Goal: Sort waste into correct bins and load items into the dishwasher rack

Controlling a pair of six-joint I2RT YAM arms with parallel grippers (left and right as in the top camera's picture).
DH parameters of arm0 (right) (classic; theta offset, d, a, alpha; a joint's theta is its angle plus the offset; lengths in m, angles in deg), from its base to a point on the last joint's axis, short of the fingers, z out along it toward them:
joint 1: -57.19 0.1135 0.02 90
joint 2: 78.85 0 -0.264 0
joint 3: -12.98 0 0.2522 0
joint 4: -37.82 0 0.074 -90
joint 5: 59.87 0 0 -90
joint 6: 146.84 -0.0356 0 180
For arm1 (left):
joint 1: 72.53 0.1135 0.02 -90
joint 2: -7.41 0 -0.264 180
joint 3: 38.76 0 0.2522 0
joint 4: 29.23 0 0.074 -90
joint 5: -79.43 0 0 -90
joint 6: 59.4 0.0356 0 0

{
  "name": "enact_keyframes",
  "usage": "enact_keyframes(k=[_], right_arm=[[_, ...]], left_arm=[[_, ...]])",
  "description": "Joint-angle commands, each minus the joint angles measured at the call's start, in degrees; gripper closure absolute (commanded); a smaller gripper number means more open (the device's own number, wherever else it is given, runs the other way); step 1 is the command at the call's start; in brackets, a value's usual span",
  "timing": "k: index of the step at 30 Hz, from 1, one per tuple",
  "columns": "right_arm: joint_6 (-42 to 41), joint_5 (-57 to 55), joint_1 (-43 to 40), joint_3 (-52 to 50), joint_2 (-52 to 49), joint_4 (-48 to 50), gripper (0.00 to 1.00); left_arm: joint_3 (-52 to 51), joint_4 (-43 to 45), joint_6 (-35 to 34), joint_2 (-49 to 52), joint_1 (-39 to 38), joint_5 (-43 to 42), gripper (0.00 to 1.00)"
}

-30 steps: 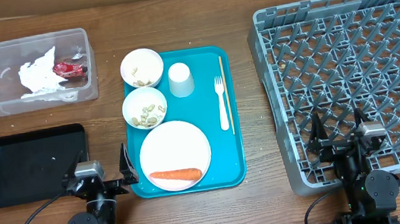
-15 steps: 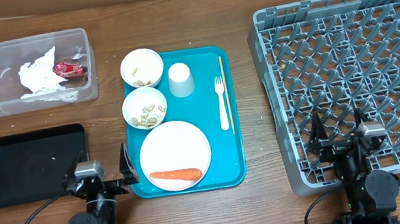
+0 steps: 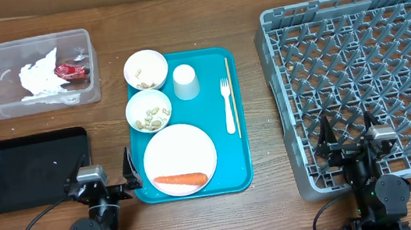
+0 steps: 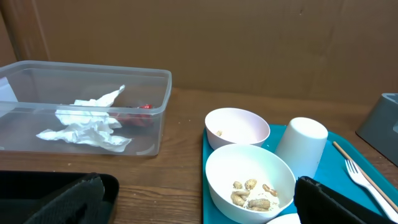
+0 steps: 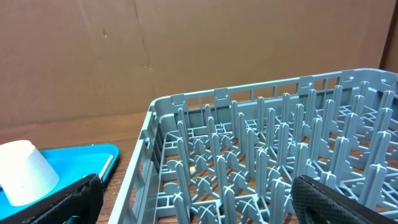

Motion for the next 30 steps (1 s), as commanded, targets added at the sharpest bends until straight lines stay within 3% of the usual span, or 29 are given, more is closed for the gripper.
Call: enact_keyframes(k=[1, 30], right_arm=[[0.0, 0.1, -0.4, -0.6, 0.6, 0.4, 0.00], [0.0, 0.1, -0.4, -0.6, 0.6, 0.4, 0.00]], left_arm=[[-0.2, -0.1, 1.0, -0.5, 0.3, 0.0, 0.00], [-0.2, 0.5, 1.0, -0.5, 0.3, -0.5, 0.00]])
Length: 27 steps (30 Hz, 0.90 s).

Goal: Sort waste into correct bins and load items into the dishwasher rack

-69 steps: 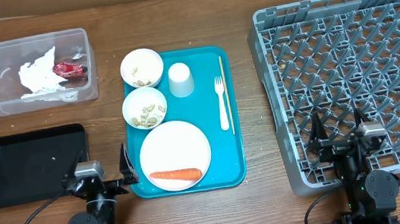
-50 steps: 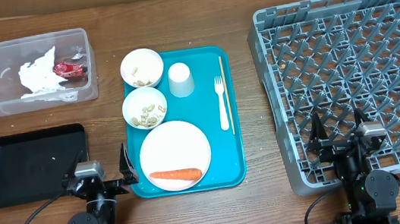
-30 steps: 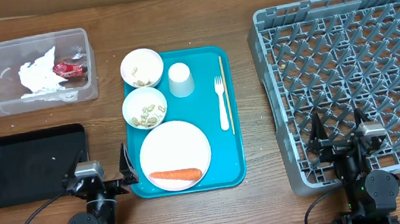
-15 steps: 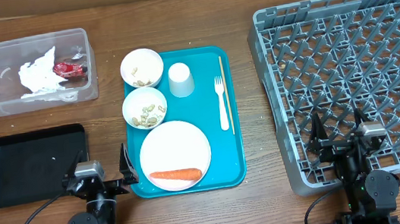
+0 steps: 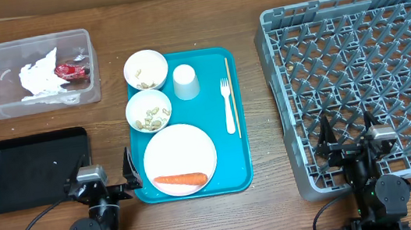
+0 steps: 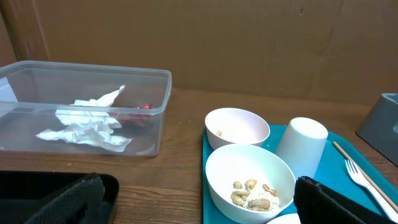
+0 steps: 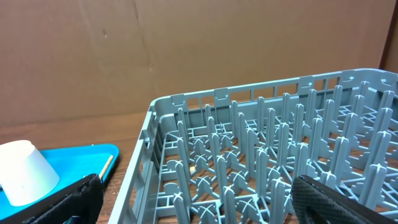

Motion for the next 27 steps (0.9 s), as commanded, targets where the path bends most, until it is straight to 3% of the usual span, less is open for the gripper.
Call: enact_keyframes(k=[1, 3, 7, 10, 19, 27], right_arm=[[0.0, 0.1, -0.4, -0.6, 0.6, 0.4, 0.00], [0.0, 0.1, -0.4, -0.6, 0.6, 0.4, 0.00], [0.0, 0.1, -0.4, -0.6, 0.6, 0.4, 0.00], [0.0, 0.1, -0.4, -0.6, 0.6, 0.4, 0.00], [0.0, 0.1, -0.4, -0.6, 0.6, 0.4, 0.00], [0.0, 0.1, -0.4, -0.6, 0.6, 0.4, 0.00]], left_arm=[[-0.2, 0.8, 0.4, -0.5, 0.3, -0.9, 0.00], [-0.2, 0.5, -4.4, -0.5, 0.3, -5.7, 0.00], [-0.2, 1.4, -20.5, -0.5, 0.3, -17.4, 0.00], [-0.2, 1.2, -26.0, -0.5, 0.3, -19.7, 0.00], [4.4, 4.4, -24.7, -0.5, 0.3, -32.0, 0.00], [20.5, -10.7, -13.6, 6.7, 0.3, -31.7, 0.00]])
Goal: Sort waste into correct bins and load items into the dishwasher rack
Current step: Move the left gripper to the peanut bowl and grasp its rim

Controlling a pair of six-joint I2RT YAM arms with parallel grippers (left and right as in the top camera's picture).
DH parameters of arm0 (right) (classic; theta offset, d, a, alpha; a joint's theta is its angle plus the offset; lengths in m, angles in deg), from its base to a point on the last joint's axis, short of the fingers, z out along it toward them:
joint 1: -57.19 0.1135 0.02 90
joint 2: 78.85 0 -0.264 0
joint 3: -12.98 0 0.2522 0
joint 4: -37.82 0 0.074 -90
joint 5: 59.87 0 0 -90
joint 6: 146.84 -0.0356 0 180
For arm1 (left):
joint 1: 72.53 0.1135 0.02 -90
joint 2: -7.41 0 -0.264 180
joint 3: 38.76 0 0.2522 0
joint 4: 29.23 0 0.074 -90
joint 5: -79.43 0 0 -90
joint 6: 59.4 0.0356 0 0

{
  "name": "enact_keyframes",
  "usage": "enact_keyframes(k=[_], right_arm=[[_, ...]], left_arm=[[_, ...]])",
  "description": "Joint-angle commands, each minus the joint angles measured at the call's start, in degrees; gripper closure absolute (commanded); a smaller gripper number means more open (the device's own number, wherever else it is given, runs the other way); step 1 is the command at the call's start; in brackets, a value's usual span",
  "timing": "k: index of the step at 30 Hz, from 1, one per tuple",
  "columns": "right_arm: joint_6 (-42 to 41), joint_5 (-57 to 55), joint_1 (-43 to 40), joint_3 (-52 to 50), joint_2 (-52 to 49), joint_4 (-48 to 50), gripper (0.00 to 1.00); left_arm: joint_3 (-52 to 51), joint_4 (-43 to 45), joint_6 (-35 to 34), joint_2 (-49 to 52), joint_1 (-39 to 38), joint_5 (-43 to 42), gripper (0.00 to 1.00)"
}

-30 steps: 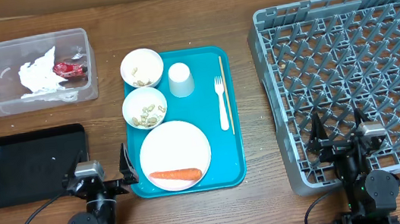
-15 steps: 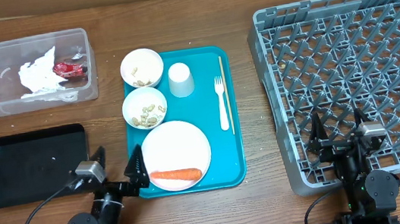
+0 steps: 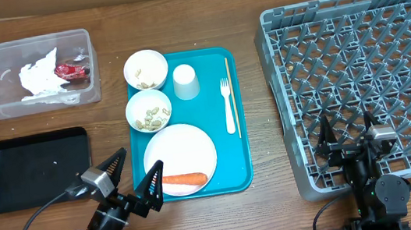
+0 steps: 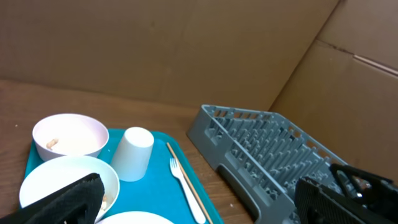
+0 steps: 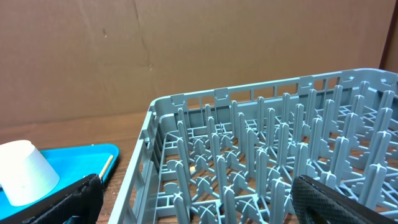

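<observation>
A teal tray (image 3: 231, 163) holds a white plate (image 3: 181, 149) with a carrot (image 3: 181, 179), two bowls of food scraps (image 3: 148, 111) (image 3: 145, 69), a white cup (image 3: 186, 81), a fork (image 3: 227, 106) and a chopstick (image 3: 230, 88). The grey dishwasher rack (image 3: 363, 56) stands at the right. My left gripper (image 3: 135, 169) is open and empty at the tray's front left corner, angled toward the plate. Its wrist view takes in the cup (image 4: 135, 152) and the rack (image 4: 273, 155). My right gripper (image 3: 346, 131) is open and empty over the rack's front edge (image 5: 261, 155).
A clear bin with crumpled tissue and a red wrapper sits at the back left. A black bin (image 3: 31, 169) lies in front of it, left of my left arm. Cardboard walls close off the back.
My left gripper has turned to the right and now reaches over the tray's front left corner. Its camera faces the cup and rack instead of the clear bin. The right arm has not moved.
At both earlier moments the two grippers rested open at the table's front edge, the left facing the clear bin and bowls, the right facing the rack. Nothing on the table shifted. Now only the left arm has swung toward the tray.
</observation>
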Motion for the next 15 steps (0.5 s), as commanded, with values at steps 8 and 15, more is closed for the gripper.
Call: enact_keyframes(k=[8, 15], right_arm=[[0.0, 0.1, -0.4, -0.6, 0.6, 0.4, 0.00], [0.0, 0.1, -0.4, -0.6, 0.6, 0.4, 0.00]], left_arm=[[23.8, -20.4, 15.3, 26.8, -0.2, -1.2, 0.00], [48.6, -43.7, 23.3, 51.8, -11.3, 11.4, 0.00]])
